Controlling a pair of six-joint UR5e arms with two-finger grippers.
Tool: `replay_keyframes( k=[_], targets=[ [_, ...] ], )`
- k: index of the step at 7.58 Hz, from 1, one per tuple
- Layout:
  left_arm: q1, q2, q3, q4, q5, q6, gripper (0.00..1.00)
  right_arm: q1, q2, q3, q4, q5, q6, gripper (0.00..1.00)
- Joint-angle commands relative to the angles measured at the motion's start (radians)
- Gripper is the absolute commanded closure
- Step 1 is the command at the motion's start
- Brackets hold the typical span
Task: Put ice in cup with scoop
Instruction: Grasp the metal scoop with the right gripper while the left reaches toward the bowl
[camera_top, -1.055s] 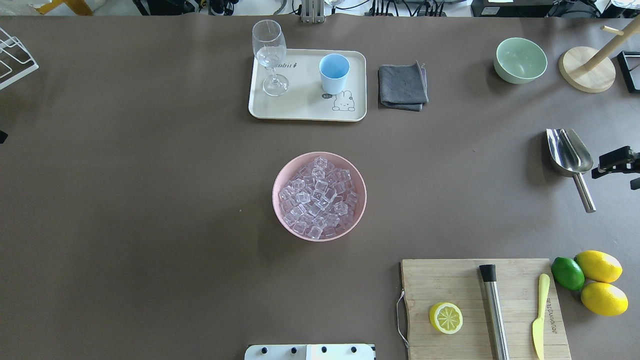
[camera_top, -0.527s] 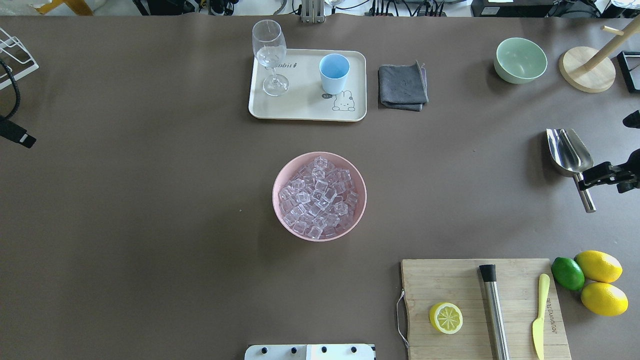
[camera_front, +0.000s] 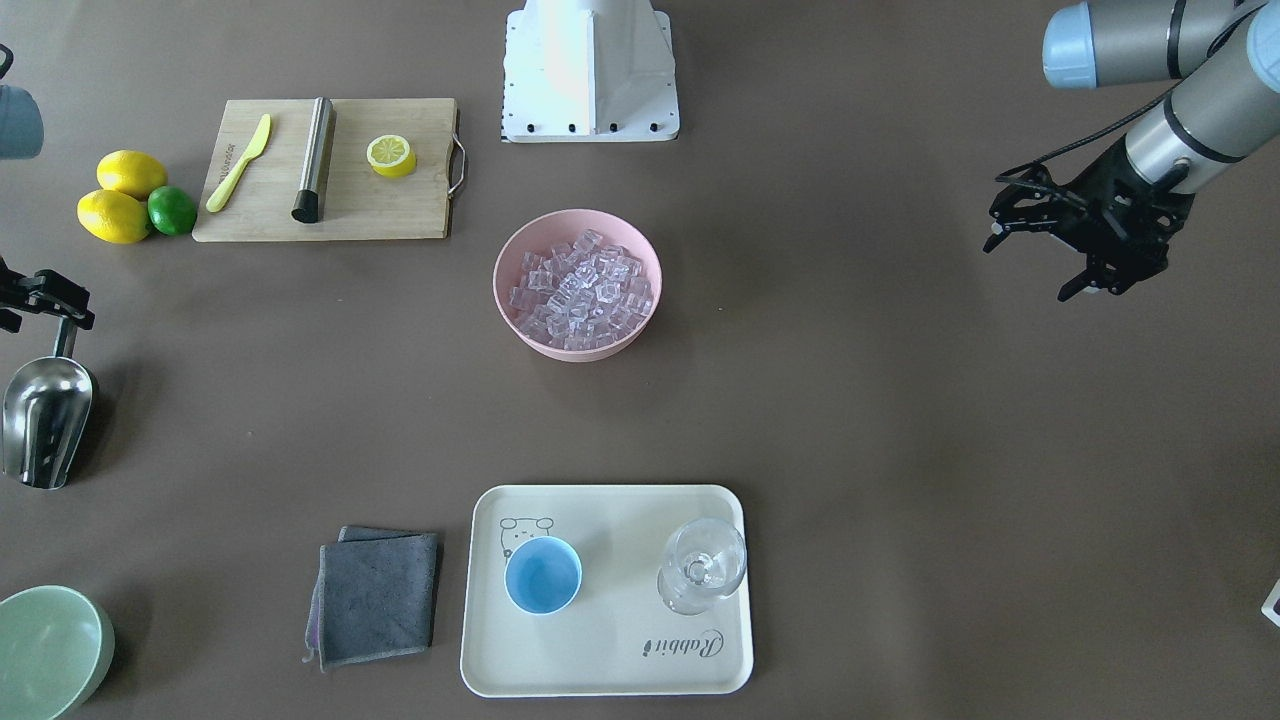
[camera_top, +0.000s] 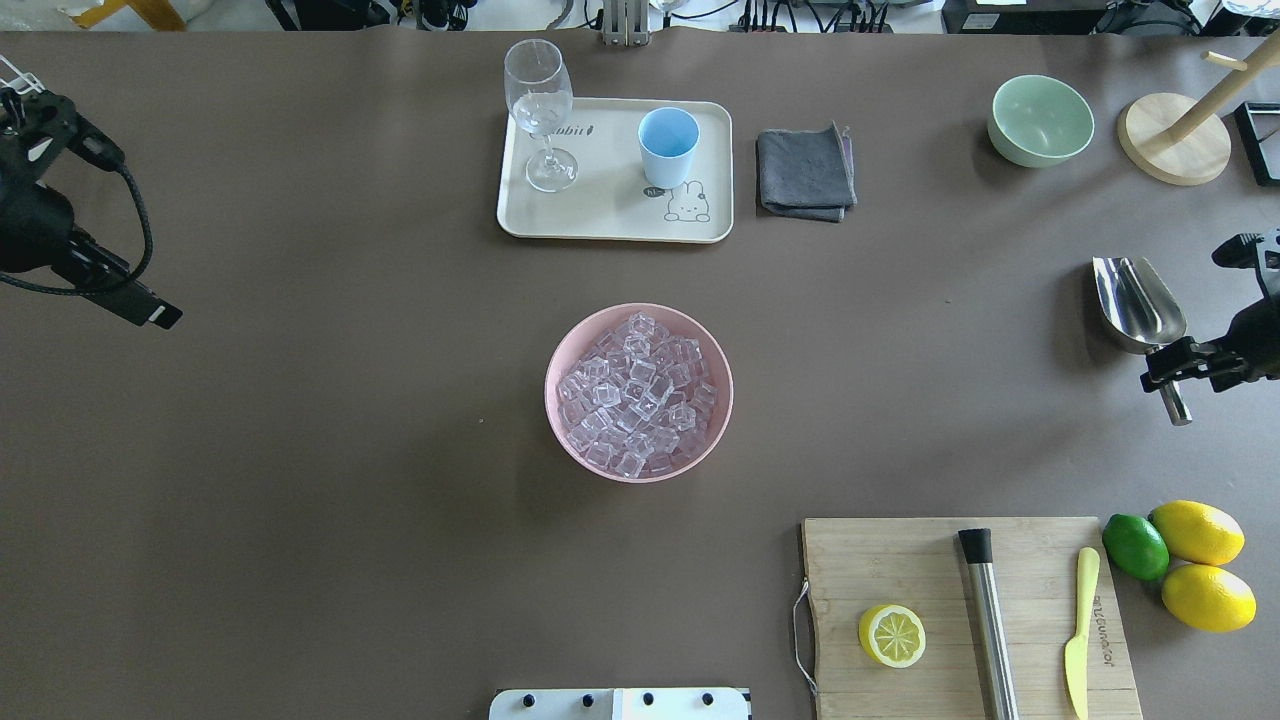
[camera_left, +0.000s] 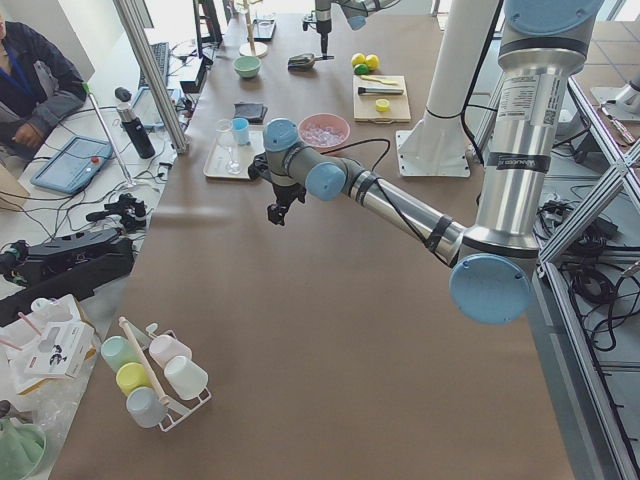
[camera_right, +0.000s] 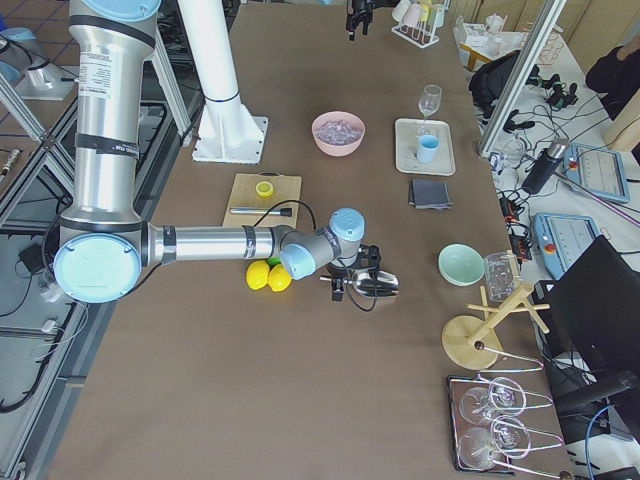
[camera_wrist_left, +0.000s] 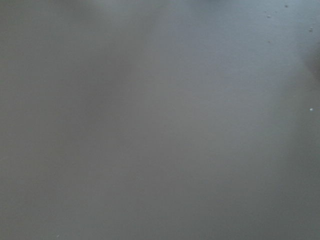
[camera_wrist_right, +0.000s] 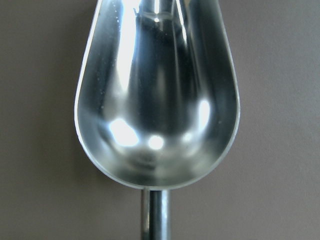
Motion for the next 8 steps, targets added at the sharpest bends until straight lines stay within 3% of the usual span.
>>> replay_keyframes(
  k=[1, 2, 4, 5, 7, 8],
  targets=[
    [0.172, -0.023, 0.005, -0.152, -0.002, 0.003, 0.02, -0.006, 0.035, -0.037, -0.001, -0.002, -0.003, 0.32],
    [0.251, -0.02, 0.018, -0.264, 0.005, 0.0, 0.02, -0.006, 0.035, -0.04, -0.003, -0.002, -0.003, 0.56],
    [0.259, -0.021, 0.108, -0.468, 0.0, 0.006, 0.02, -0.006, 0.037, -0.042, -0.006, 0.0, 0.0, 1.0],
    [0.27, -0.037, 0.191, -0.656, 0.003, 0.04, 0.02, -0.006, 0.041, -0.04, -0.006, 0.0, -0.003, 1.0],
    [0.267, -0.131, 0.335, -0.714, 0.0, 0.331, 0.02, -0.003, 0.034, 0.018, -0.041, 0.012, -0.032, 1.0],
    [0.267, -0.183, 0.397, -0.719, 0.002, 0.392, 0.02, 0.003, 0.04, 0.079, -0.146, -0.003, -0.105, 1.0]
  ],
)
